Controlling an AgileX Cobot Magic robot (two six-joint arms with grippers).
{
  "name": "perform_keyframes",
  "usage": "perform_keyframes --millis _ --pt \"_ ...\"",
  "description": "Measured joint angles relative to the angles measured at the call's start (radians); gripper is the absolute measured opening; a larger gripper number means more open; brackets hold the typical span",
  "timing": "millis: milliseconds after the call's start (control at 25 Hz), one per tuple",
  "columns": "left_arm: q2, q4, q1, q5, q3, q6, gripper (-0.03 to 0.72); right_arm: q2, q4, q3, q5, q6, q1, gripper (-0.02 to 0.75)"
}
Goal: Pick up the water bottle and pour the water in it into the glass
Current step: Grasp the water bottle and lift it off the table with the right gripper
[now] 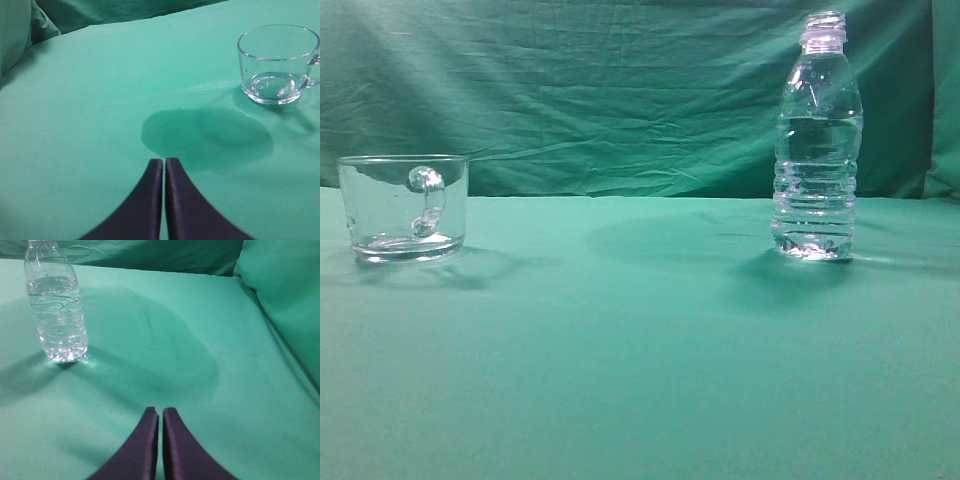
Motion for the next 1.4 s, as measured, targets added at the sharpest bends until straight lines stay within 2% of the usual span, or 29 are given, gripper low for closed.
perform_keyframes --millis 760,920,1160,1400 --pt "0.0 0.0 0.0 0.0 0.0 0.0 0.0 0.0 0.016 0.0 -0.016 0.005 0.0 0.0" --pt "0.0 0.0 0.0 0.0 0.0 0.0 0.0 0.0 0.15 0.0 -0.145 0.038 0.0 0.0" --pt "0.0 0.0 0.0 0.0 0.0 0.0 0.0 0.0 0.167 0.0 -0.389 0.038 0.0 0.0" --pt "0.0 0.0 0.0 0.0 0.0 0.0 0.0 0.014 0.173 -0.012 -0.407 0.038 0.0 0.0"
